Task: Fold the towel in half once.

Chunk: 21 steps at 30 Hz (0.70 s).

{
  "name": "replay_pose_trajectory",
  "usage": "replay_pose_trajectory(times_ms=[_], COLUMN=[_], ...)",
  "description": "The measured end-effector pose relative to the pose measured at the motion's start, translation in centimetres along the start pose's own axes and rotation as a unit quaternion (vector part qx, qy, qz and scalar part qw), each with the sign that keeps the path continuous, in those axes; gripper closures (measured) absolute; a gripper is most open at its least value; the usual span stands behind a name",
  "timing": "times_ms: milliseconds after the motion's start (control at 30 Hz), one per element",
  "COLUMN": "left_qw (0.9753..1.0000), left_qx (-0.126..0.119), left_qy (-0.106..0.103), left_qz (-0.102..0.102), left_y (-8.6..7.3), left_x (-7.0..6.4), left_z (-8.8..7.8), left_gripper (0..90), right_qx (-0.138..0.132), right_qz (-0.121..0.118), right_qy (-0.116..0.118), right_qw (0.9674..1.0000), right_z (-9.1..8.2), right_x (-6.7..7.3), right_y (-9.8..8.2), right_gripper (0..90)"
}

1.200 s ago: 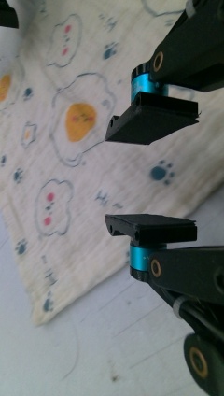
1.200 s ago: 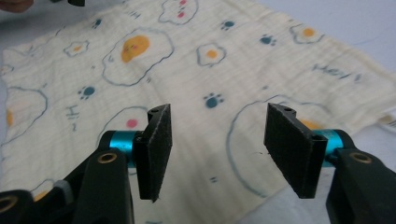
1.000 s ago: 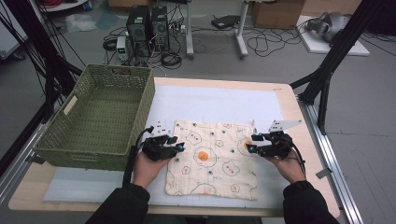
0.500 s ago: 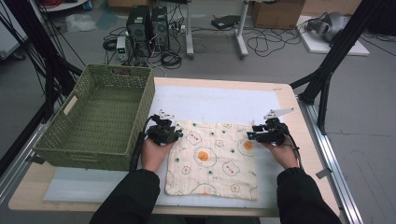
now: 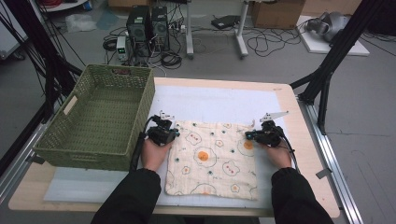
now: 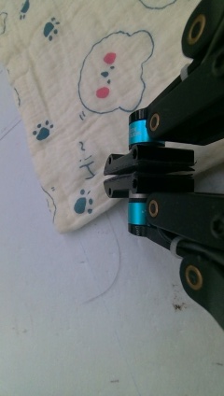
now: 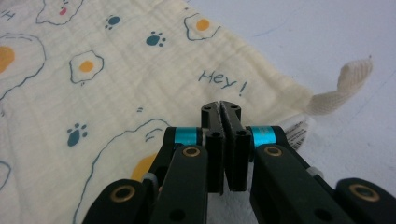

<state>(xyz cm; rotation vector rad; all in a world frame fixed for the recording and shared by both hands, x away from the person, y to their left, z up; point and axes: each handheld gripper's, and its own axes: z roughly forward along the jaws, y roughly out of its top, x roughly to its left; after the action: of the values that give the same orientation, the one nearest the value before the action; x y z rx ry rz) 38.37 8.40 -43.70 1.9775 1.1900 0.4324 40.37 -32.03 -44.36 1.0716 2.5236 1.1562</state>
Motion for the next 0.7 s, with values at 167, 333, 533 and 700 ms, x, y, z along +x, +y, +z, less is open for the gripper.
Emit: replay_pose_trajectory(times_ms=[167, 333, 533, 700], left_qw=[0.9987, 0.9969, 0.9954, 0.9967], left_qx=[-0.05, -0.076, -0.087, -0.058], left_qy=[-0.009, -0.018, -0.038, -0.054], left_qz=[-0.003, 0.009, 0.015, 0.019], left_y=[0.4, -0.4, -2.7, -4.9], left_x=[-0.3, -1.1, -1.9, -2.1], left_z=[-2.0, -4.0, -6.1, -7.0], left_gripper=[87.1, 87.1, 87.0, 86.7], right_qx=[-0.036, -0.075, -0.095, -0.081], right_qz=[0.001, -0.008, -0.03, -0.036], right_qy=[0.01, 0.038, 0.067, 0.084], right_qw=[0.9993, 0.9964, 0.9928, 0.9924], right_z=[-2.0, -4.8, -7.5, -7.7], right_x=[0.3, 1.6, 4.3, 6.0], right_y=[0.3, 0.4, -1.2, -3.7], right_gripper=[88.9, 88.8, 88.8, 88.6])
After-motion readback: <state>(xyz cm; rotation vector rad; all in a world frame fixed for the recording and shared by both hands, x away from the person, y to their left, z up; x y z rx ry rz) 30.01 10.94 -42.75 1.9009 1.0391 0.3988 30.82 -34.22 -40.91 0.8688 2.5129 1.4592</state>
